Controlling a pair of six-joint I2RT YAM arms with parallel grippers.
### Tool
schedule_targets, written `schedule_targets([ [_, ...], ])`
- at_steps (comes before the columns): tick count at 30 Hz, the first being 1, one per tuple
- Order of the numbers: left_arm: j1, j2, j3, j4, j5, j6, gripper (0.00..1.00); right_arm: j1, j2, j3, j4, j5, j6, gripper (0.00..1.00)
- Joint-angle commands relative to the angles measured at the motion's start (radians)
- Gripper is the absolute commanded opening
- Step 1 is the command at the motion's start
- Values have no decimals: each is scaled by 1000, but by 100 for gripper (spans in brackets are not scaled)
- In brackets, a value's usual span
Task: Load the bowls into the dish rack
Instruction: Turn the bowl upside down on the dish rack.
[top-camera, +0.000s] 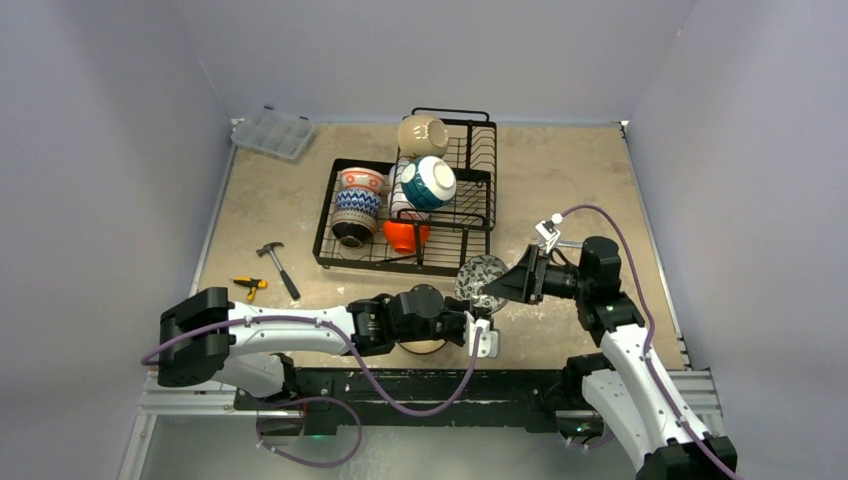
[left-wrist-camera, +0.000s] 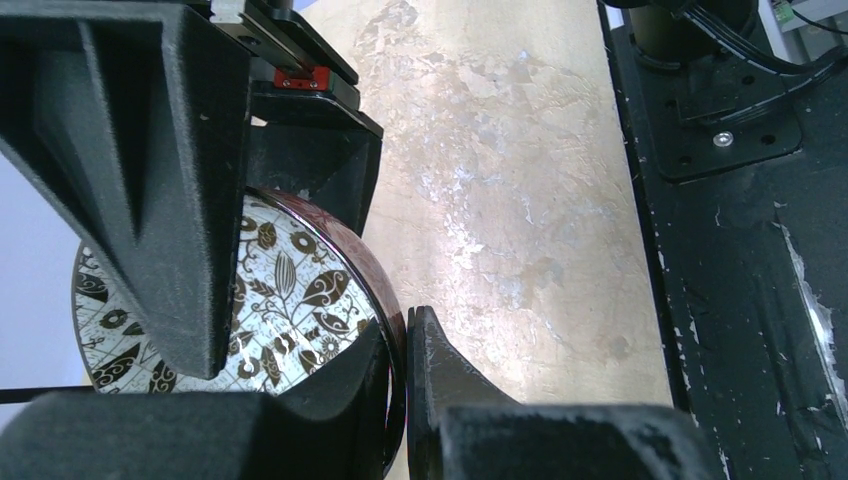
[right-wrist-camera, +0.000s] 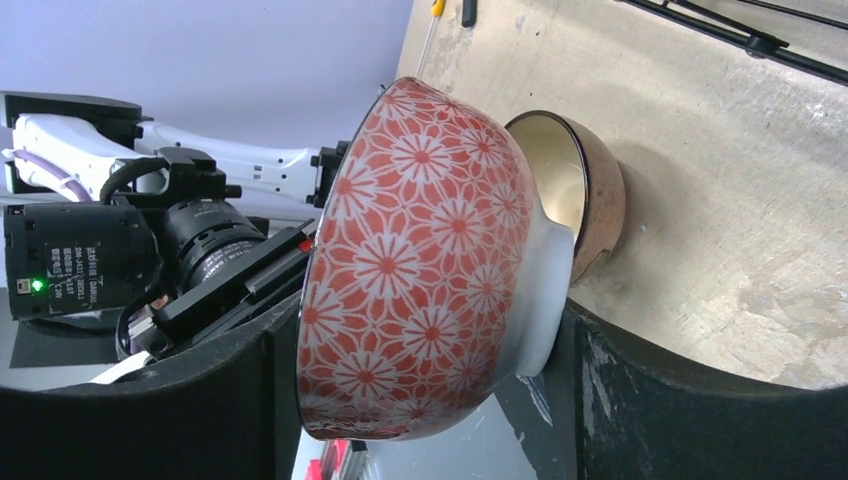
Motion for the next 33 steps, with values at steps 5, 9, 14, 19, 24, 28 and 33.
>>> schedule_targets([
  [5,10,-11,18,67,12,1,0,5,-11,8,108,-120,31,30],
  [9,13,-13,13,70,12,-5,0,6,-5,6,77,-108,6,0],
  [14,17,-31,-14,100,-10,-25,4,5,15,27,-32,-49,-66,0],
  [19,17,-69,-60,143,-37,-66,45,5,48,56,-141,70,-141,0],
  [24,21,-123,-95,153,-83,-117,57,4,65,66,-176,162,-147,0],
  [28,28,-199,-151,191,-107,-164,65,2,95,80,-173,228,-151,0],
  [33,82,-317,-221,224,-112,-265,79,-13,172,128,-184,301,-215,0],
])
